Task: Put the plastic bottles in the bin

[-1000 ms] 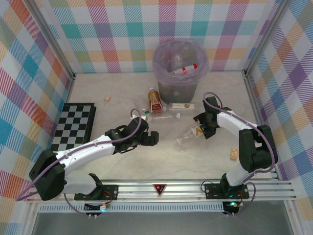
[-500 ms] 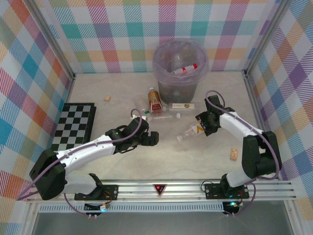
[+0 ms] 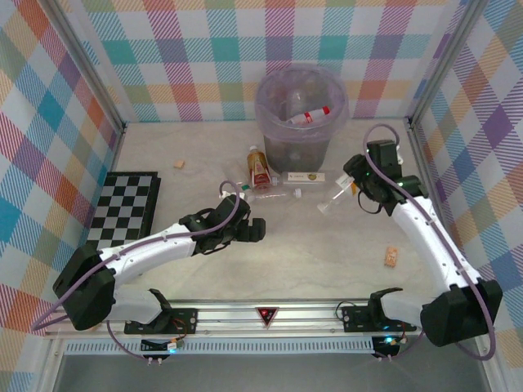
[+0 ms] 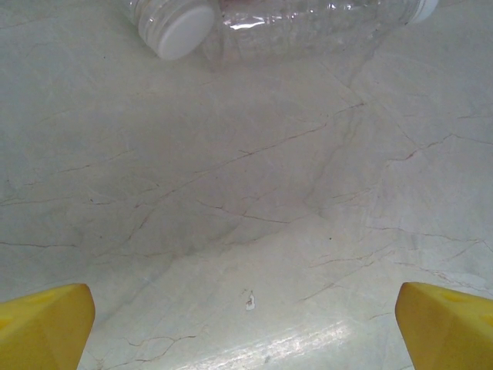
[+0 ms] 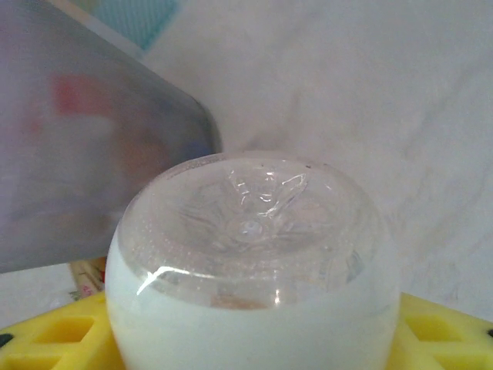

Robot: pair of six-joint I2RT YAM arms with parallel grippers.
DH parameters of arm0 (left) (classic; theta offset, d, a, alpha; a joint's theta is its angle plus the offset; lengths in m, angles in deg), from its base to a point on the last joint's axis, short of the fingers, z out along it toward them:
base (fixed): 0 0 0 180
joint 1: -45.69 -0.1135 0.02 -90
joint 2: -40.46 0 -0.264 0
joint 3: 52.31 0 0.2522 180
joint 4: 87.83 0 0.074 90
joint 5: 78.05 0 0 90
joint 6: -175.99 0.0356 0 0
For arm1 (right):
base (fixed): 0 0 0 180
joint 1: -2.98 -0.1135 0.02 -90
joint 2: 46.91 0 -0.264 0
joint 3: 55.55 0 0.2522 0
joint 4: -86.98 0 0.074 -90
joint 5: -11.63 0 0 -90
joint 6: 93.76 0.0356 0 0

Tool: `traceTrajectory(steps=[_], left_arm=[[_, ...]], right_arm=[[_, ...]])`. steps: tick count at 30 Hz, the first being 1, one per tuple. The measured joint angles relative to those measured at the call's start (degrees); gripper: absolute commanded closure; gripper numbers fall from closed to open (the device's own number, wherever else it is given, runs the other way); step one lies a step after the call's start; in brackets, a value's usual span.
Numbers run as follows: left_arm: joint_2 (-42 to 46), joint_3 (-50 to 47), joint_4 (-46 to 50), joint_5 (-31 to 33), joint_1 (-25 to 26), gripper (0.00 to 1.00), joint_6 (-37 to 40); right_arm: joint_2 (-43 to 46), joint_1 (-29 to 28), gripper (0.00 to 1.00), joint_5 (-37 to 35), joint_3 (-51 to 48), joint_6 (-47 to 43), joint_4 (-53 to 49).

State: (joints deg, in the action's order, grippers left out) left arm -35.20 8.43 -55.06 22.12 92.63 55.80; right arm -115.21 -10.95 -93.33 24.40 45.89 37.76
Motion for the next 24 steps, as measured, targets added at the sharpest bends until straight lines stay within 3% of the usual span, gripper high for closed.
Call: traceTrajectory(steps=[9,15,24], left_arm=[[2.93,-1.05,-0.96,0.24,-0.22,0.00,-0.04],[8.41,-1.90,-0.59,0.55,-0.22,0.00,-0.04],[12.22,-2.60,0.39,1.07,-0.22,0.00,-0.24]], right_arm=[[-4.17,0.00,0.58,3.37,17.90,-16.37,5.49],[-11.69,-0.02,0.59,9.44,28.63,-19.63,11.06],[-22.88,-0.02,0.60,12.26,37.13,-20.39,20.06]])
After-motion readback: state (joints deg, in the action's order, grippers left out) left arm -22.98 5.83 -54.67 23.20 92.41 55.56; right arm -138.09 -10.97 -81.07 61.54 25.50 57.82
